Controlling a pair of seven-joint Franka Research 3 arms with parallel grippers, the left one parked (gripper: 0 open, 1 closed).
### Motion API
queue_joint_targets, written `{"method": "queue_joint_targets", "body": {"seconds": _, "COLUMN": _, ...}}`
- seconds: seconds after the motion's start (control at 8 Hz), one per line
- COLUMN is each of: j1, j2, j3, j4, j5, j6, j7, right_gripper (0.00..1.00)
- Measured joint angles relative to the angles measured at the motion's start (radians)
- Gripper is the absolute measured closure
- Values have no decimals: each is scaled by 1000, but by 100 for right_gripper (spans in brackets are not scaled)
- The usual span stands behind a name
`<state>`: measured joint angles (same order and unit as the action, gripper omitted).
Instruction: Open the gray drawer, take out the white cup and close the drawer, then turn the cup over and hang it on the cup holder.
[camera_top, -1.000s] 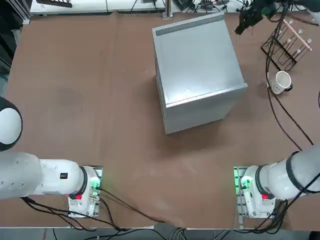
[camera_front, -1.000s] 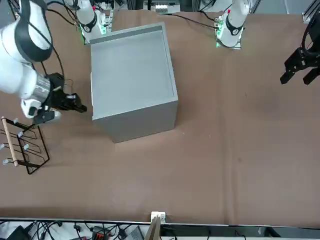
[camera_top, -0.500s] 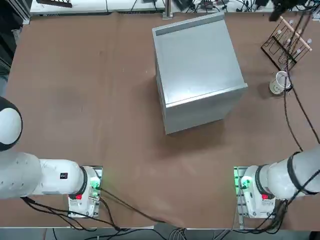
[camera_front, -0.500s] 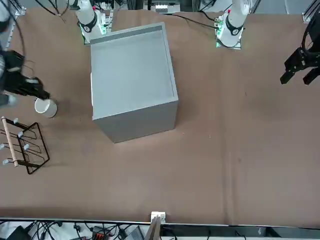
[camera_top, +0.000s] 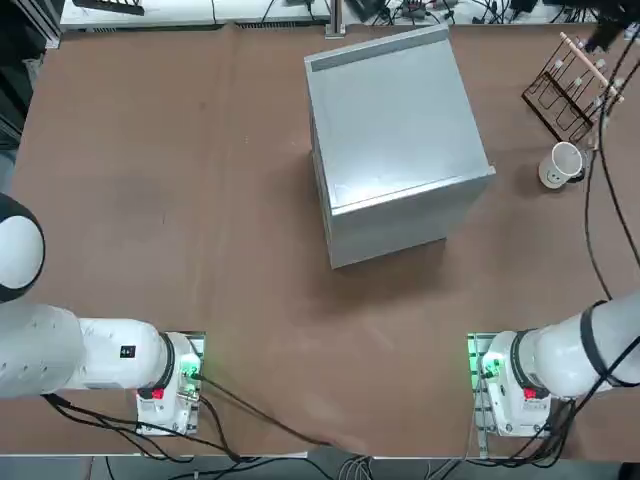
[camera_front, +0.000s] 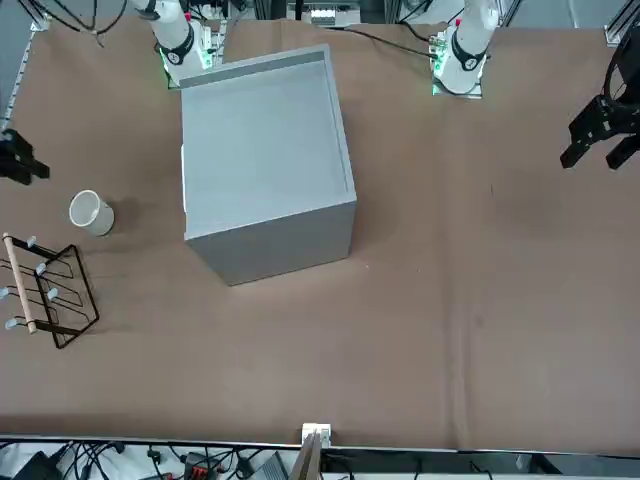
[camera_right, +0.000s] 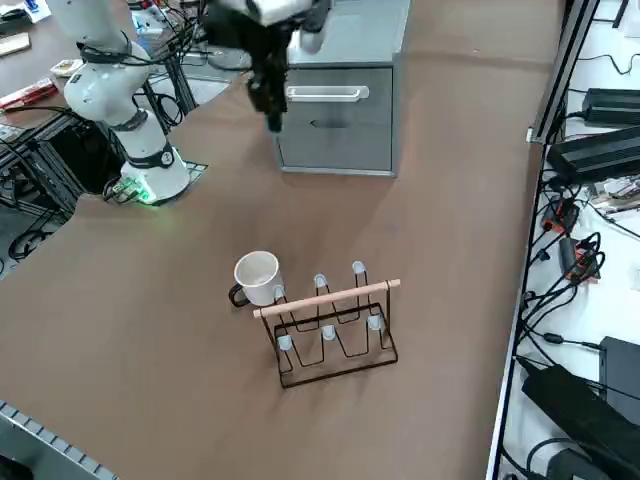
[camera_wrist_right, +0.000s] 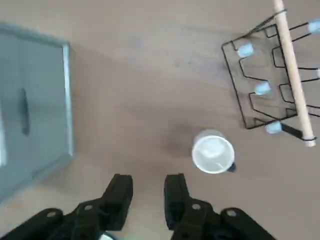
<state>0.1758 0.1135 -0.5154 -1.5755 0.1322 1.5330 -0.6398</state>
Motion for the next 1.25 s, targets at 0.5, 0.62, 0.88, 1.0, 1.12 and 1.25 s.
{"method": "queue_joint_targets", "body": {"seconds": 0.5, "j1": -169, "j2": 9, "j3": -9, "j4": -115, "j5": 2, "j6": 158, "j7": -543, "right_gripper": 38}}
{"method": "queue_joint_targets", "body": {"seconds": 0.62, "j1": -214, "j2": 16, "j3": -9, "j4": -174, "j5": 12, "j6": 236, "j7": -660, "right_gripper": 41}}
{"method": "queue_joint_targets", "body": {"seconds": 0.88, "j1": -311, "j2": 33, "j3": -10, "j4": -293, "j5": 101, "j6": 348, "j7": -896, "right_gripper": 40}}
{"method": "queue_joint_targets", "body": {"seconds": 1.0, "j1": -364, "j2": 44, "j3": -10, "j4": -337, "j5": 146, "j6": 384, "j7": -1034, "right_gripper": 40}}
{"method": "queue_joint_targets", "body": {"seconds": 1.12, "j1": -411, "j2": 62, "j3": -11, "j4": -362, "j5": 189, "j6": 410, "j7": -1181, "right_gripper": 41}}
{"method": "queue_joint_targets", "body": {"seconds": 1.25, "j1": -446, "j2": 88, "j3": -11, "j4": -374, "j5": 251, "j6": 417, "j7": -1309, "right_gripper": 44}}
